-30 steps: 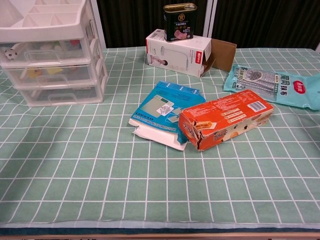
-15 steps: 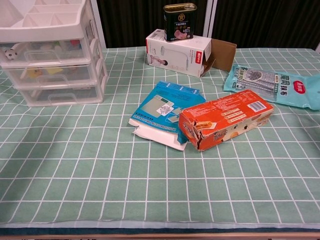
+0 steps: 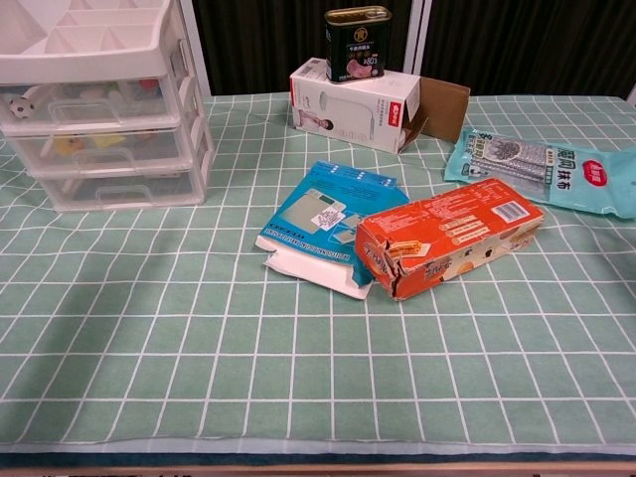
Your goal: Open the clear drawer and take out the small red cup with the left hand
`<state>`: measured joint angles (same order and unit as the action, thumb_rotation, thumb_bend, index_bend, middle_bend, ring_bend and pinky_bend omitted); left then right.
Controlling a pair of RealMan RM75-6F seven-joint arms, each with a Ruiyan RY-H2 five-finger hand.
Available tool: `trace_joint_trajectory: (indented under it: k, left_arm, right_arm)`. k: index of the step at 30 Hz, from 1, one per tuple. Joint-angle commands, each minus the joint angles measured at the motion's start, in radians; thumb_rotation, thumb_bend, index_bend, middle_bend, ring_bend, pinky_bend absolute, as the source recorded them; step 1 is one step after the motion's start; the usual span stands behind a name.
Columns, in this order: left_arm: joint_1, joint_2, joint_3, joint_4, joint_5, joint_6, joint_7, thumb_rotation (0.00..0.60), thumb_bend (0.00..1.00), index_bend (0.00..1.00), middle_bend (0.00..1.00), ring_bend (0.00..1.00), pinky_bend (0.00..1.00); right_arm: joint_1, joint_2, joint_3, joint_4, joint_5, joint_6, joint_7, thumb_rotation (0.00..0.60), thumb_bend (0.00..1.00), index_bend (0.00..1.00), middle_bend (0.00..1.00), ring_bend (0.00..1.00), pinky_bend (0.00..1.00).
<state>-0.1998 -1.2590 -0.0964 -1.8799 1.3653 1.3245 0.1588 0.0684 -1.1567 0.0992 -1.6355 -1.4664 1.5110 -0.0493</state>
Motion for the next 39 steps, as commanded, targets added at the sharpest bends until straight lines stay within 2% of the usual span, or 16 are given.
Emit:
trace_joint_trajectory:
  k: [1,10,18,27,39]
  left_arm:
    - [-0.052,-0.022,-0.061,-0.059,-0.13,-0.081,-0.039,0.6,0.4,0.05,0.98,0.95,1.0]
    - [-0.137,-0.085,-0.163,-0.073,-0.393,-0.164,-0.07,0.6,0.43,0.05,0.98,0.95,1.0]
    - [-0.194,-0.139,-0.214,-0.024,-0.52,-0.177,-0.058,0.6,0.43,0.05,0.98,0.95,1.0]
    - [-0.243,-0.174,-0.255,0.04,-0.602,-0.194,-0.059,0.6,0.43,0.05,0.99,0.96,1.0]
    - [-0.284,-0.201,-0.28,0.103,-0.666,-0.208,-0.074,0.6,0.43,0.05,0.99,0.96,1.0]
  right_arm:
    - [0.0,0.002,0.0,-0.002,0.001,-0.002,0.004,0.6,0.06,0.0,0.0,0.0,0.22]
    - [0.003,0.008,-0.003,-0.007,0.005,-0.015,0.013,0.6,0.07,0.0,0.0,0.0,0.22]
    - [0.004,0.011,-0.003,-0.01,0.008,-0.022,0.02,0.6,0.08,0.0,0.0,0.0,0.22]
    - [0.004,0.014,-0.004,-0.013,0.009,-0.023,0.023,0.6,0.08,0.0,0.0,0.0,0.22]
    - [0.004,0.016,-0.005,-0.019,0.011,-0.026,0.026,0.6,0.08,0.0,0.0,0.0,0.22]
